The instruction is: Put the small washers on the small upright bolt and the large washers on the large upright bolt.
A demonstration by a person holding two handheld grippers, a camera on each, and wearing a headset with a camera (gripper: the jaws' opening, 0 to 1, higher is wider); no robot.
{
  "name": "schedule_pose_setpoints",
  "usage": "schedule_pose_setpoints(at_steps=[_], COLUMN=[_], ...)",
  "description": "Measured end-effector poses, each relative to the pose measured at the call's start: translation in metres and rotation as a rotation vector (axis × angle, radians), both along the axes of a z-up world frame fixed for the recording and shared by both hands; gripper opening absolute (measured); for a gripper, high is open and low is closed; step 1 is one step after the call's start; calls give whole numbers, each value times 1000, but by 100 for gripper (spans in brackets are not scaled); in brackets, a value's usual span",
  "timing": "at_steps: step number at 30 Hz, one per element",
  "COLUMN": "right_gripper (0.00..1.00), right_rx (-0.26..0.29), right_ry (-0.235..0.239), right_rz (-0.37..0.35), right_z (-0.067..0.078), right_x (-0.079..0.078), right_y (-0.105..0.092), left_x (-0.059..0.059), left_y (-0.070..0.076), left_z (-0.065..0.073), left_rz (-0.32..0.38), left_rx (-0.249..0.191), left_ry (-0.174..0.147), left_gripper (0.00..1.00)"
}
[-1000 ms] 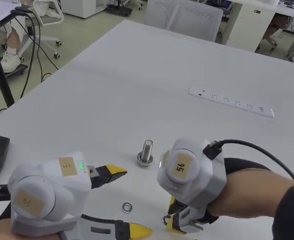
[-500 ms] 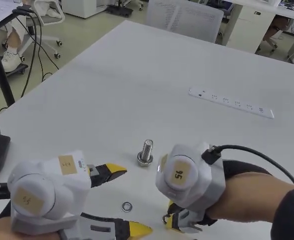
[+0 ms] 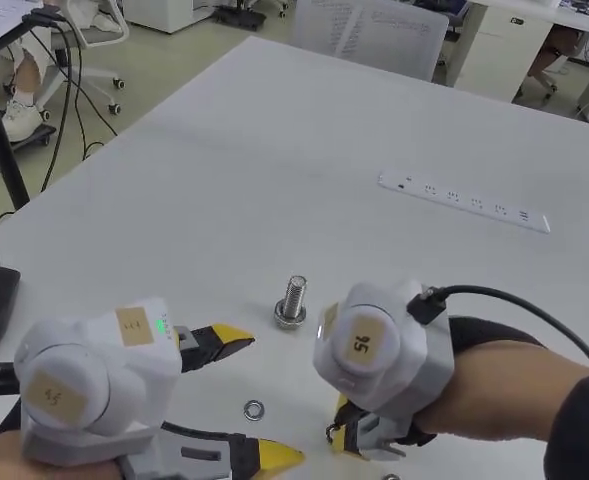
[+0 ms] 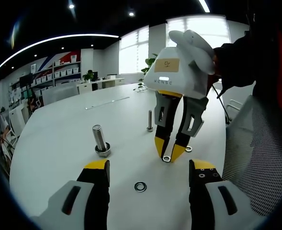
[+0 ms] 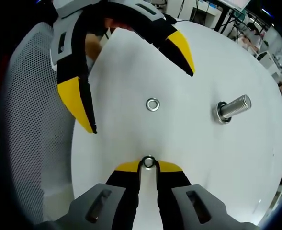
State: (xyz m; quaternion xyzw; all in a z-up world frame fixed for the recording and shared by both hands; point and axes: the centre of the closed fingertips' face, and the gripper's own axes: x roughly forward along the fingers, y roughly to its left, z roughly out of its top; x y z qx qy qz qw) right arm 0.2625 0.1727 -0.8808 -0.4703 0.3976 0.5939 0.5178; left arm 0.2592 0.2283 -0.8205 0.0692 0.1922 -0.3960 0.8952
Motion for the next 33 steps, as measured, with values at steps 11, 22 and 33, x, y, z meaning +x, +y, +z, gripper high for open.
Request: schedule_pose_setpoints(at_steps=[11, 22, 33], right_gripper=[14, 14, 14], right_rx=[6, 8, 10], right_ry=[18, 15, 1], right_rz=[-21, -82, -145], right_z=[3, 14, 24], right_x=[2, 12, 21], right_y=[-2, -19, -44], left_x=[2, 2, 0], left_y=[1, 0, -1], left_z=[1, 2, 1], left_rz=[-1, -6, -11], left_rx=[-2, -2, -2], left_ry=[2, 2, 6], left_gripper=[66, 66, 66])
